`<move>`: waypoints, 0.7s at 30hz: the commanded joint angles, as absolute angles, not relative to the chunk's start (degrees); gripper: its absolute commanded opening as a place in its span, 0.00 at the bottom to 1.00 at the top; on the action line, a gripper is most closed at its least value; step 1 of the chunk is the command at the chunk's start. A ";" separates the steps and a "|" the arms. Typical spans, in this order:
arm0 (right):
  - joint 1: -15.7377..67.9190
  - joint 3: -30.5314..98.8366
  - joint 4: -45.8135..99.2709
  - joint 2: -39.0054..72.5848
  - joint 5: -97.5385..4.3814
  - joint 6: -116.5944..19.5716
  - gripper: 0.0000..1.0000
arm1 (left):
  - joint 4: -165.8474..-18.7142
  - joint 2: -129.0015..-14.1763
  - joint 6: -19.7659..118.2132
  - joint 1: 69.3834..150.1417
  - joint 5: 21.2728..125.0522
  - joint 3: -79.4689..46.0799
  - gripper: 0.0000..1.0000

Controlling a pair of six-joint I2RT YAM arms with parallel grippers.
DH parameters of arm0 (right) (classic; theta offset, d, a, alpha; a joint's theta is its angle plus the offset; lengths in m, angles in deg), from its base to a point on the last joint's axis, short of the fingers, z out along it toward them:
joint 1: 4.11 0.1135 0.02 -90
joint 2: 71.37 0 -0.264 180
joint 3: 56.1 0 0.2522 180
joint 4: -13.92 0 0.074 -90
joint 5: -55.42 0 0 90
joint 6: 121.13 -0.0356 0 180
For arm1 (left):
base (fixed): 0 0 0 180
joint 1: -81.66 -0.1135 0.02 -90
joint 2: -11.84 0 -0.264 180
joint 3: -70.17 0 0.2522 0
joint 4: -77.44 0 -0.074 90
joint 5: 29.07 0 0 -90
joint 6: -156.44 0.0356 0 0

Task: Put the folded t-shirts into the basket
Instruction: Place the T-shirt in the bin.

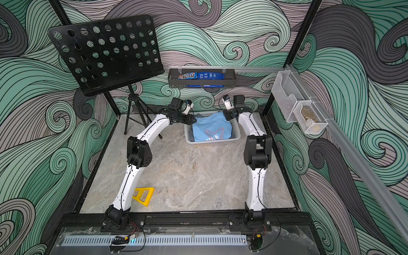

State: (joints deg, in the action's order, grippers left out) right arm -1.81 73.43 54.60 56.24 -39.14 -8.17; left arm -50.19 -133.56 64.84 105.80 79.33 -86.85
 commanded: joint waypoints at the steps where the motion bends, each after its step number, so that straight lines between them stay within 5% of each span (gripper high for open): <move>1: -1.50 74.05 55.94 51.54 -39.88 -7.82 0.51 | -49.06 -129.57 67.95 106.28 77.91 -88.29 0.63; 10: -0.10 53.84 44.72 39.34 -48.39 -7.42 0.49 | -50.01 -121.80 77.56 109.76 80.69 -76.39 0.64; 21: -0.14 55.15 42.90 49.98 -45.71 -8.27 0.46 | -41.08 -135.81 84.67 110.33 73.48 -91.26 0.61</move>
State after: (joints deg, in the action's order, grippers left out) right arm 0.05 53.36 43.27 46.20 -46.68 -7.77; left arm -45.58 -132.10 81.10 110.68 76.70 -88.49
